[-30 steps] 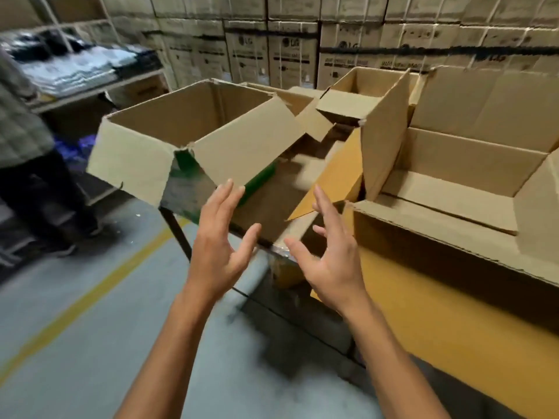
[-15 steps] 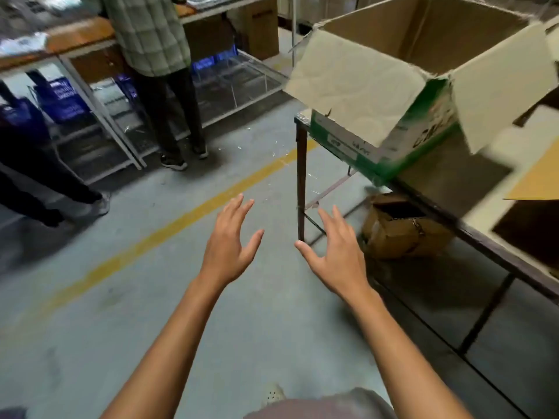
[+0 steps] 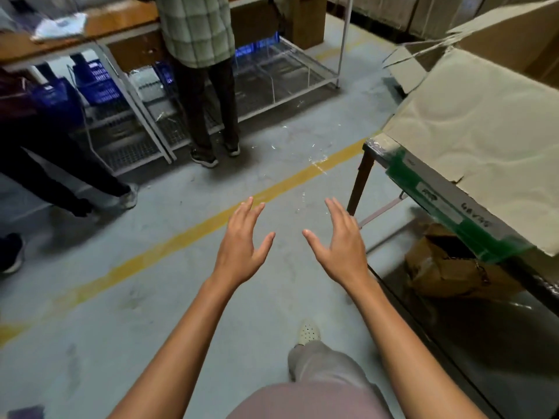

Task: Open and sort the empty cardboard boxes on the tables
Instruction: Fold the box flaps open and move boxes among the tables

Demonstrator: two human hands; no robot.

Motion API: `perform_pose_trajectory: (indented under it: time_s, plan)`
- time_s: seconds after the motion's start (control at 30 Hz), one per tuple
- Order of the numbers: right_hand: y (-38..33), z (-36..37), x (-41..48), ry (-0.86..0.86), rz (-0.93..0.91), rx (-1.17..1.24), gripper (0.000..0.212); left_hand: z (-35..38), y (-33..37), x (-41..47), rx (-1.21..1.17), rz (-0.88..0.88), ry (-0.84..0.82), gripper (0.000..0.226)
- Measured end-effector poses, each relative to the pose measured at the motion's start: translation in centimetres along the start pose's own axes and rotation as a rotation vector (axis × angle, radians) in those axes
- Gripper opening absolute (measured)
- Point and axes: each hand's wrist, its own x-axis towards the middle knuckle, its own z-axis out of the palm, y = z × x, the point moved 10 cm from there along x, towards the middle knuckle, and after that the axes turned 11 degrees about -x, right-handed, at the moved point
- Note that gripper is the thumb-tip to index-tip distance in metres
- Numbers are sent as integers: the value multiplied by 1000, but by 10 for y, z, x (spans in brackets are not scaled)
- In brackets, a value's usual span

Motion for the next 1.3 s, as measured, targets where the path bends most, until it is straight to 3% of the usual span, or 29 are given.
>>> perform_pose_trajectory:
  time_s: [0.5,0.77,1.03,1.3]
  plan:
    - [19,70,262,2,112,-10,74,-7,-99,281,-34,47,-6,57]
    - [42,103,423,119,292,-36,70,12,-165,479,-67,178,-171,64]
    - [79,84,550,269,482,-61,69,67,-161,654,-96,330,-378,66]
    - [191,51,675,361,598,-70,72,182,-116,816,-148,439,-452,64]
